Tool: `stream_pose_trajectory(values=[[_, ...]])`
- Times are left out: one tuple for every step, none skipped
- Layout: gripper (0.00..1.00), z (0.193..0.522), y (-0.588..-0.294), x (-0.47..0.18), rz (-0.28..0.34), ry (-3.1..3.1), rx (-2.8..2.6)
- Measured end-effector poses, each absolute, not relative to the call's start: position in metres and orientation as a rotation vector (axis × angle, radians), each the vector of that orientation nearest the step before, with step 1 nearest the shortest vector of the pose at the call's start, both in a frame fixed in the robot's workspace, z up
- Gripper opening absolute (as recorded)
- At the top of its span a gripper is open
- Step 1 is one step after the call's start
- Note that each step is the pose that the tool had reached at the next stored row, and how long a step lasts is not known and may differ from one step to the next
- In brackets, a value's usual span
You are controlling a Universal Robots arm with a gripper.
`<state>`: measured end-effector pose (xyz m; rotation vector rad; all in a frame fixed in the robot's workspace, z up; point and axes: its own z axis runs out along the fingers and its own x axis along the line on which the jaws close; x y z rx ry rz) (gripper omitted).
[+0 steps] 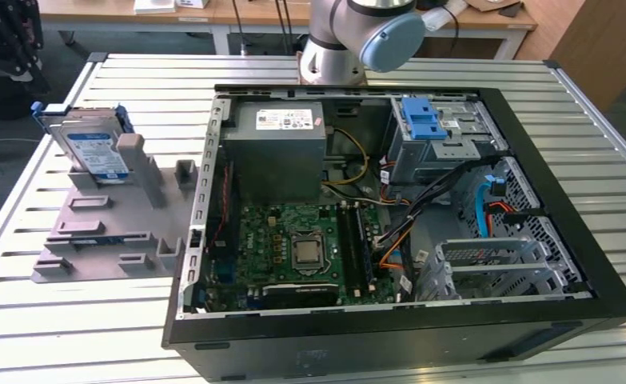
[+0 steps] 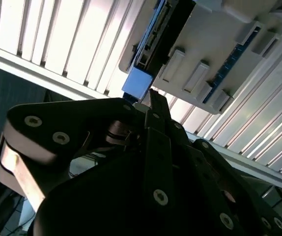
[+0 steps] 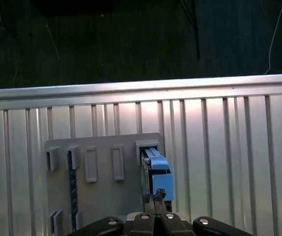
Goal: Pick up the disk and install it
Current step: 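Pick up the disk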
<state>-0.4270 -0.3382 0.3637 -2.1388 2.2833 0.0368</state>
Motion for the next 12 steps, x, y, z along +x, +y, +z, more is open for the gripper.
stream_pose_trajectory(values=[[0.11, 0.3636, -0.3382, -0.427, 0.037, 2.266, -2.157], [0.11, 0.3636, -0.3381, -0.427, 0.037, 2.249, -2.176], [0.11, 0.3635, -0.3381, -0.427, 0.037, 2.231, -2.194], [0.11, 0.3634, -0.3381, -0.427, 0.037, 2.214, -2.211], [0.11, 0.3634, -0.3381, -0.427, 0.038, 2.198, -2.228], [0.11, 0.3633, -0.3381, -0.427, 0.038, 2.18, -2.246], [0.11, 0.3633, -0.3381, -0.427, 0.038, 2.162, -2.263], [0.11, 0.3632, -0.3381, -0.427, 0.038, 2.145, -2.279], [0.11, 0.3631, -0.3381, -0.427, 0.038, 2.128, -2.296], [0.11, 0.3631, -0.3381, -0.427, 0.038, 2.114, -2.308], [0.11, 0.3631, -0.3382, -0.427, 0.038, 2.111, -2.311], [0.11, 0.3631, -0.3381, -0.427, 0.038, 2.113, -2.31]])
